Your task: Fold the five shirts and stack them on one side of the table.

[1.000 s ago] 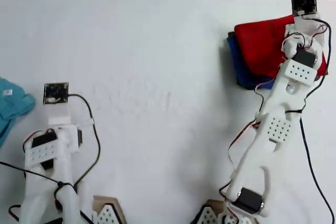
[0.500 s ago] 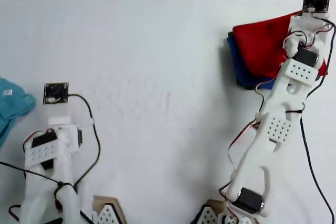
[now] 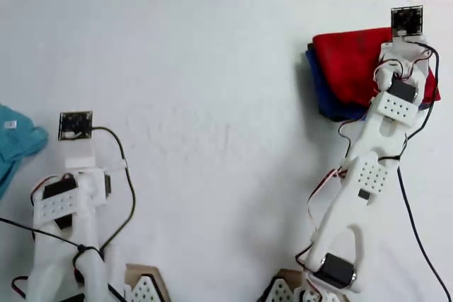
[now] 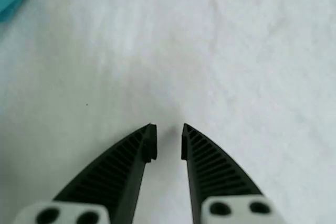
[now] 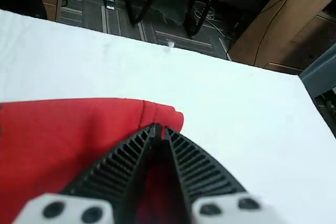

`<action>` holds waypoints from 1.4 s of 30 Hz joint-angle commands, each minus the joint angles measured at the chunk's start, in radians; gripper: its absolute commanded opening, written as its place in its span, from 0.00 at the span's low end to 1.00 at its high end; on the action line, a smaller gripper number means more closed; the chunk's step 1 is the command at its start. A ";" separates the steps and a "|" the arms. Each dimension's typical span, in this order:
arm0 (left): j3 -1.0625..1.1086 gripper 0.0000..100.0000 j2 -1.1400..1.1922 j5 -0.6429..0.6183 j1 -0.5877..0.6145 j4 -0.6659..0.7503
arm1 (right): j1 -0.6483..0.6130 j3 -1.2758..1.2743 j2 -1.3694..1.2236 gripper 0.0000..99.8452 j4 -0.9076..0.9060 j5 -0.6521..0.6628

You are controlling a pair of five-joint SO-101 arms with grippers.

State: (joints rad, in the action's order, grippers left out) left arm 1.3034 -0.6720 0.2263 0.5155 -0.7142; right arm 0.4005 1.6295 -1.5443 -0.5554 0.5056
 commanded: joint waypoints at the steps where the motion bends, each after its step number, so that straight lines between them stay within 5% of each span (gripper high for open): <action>1: 0.001 0.11 -0.020 0.003 -0.009 0.014 | 0.015 0.037 0.008 0.02 0.021 0.011; 20: 0.001 0.11 -0.020 0.003 -0.009 0.014 | -0.035 0.035 0.456 0.02 -0.165 -0.097; 36: 0.001 0.11 -0.020 0.003 -0.009 0.014 | -0.222 0.037 1.075 0.02 -1.125 -0.095; 42: 0.001 0.11 -0.020 0.003 -0.009 0.014 | -0.277 0.026 1.280 0.02 -1.218 -0.095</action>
State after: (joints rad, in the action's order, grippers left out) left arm 1.3034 -0.6720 0.2263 0.5155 -0.7142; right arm 0.1350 1.6341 -0.3951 -1.7446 0.4150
